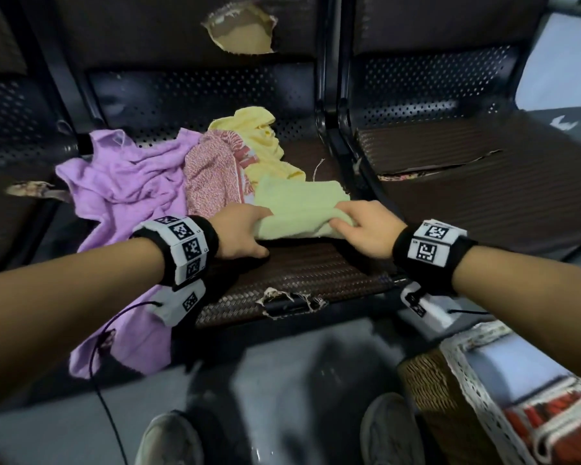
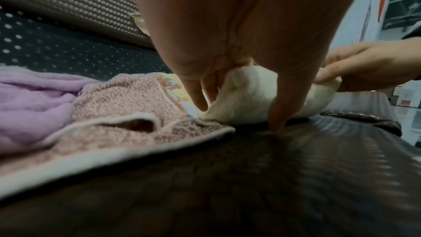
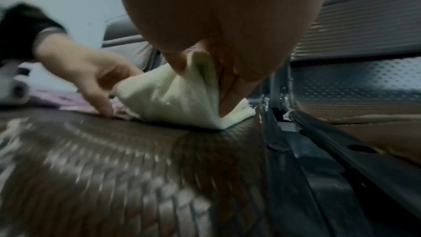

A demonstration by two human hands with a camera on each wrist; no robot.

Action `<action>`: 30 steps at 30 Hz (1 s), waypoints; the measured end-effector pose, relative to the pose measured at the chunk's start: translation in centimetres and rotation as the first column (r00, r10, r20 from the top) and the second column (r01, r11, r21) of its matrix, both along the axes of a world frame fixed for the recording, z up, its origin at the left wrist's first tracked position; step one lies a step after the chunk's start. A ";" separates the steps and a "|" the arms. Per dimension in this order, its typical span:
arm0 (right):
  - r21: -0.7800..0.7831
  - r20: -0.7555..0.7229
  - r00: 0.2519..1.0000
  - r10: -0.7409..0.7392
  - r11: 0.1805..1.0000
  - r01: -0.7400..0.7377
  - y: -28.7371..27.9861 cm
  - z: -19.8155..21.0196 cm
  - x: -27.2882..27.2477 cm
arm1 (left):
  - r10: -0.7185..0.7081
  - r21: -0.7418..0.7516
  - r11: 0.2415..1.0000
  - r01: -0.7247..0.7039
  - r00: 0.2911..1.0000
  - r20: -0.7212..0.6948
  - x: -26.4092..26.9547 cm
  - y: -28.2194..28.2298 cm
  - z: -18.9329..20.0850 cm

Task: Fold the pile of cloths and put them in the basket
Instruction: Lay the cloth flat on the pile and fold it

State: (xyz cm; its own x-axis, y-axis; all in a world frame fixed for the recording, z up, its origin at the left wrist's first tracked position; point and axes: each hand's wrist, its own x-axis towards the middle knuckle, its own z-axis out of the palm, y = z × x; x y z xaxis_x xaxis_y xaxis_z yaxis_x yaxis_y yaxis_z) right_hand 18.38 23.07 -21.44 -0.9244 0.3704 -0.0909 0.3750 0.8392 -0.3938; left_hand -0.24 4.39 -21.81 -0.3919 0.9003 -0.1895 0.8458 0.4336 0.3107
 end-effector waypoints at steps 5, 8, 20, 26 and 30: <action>-0.219 -0.085 0.989 -0.119 0.971 0.098 1.3 0.6 0.7 | 0.147 0.166 0.968 -0.189 0.960 0.238 -0.2 0.0 1.0; -0.373 -0.046 0.978 -0.203 0.912 0.172 1.9 0.3 0.7 | 0.221 0.174 0.927 -0.332 0.860 0.460 -0.2 0.6 0.9; 0.168 -0.141 0.990 -0.020 0.985 0.044 -0.3 -0.2 -1.1 | 0.330 0.273 0.896 -0.349 0.937 0.114 -0.7 2.3 -0.6; 0.305 0.073 0.995 0.070 0.948 -0.089 -2.3 -1.5 -0.9 | -0.008 -0.047 0.999 0.015 0.987 0.164 0.6 1.9 -0.3; 0.247 0.146 0.987 0.059 0.964 -0.094 -2.7 -1.6 -1.4 | 0.036 -0.032 0.999 -0.037 0.999 -0.011 0.0 1.5 -0.9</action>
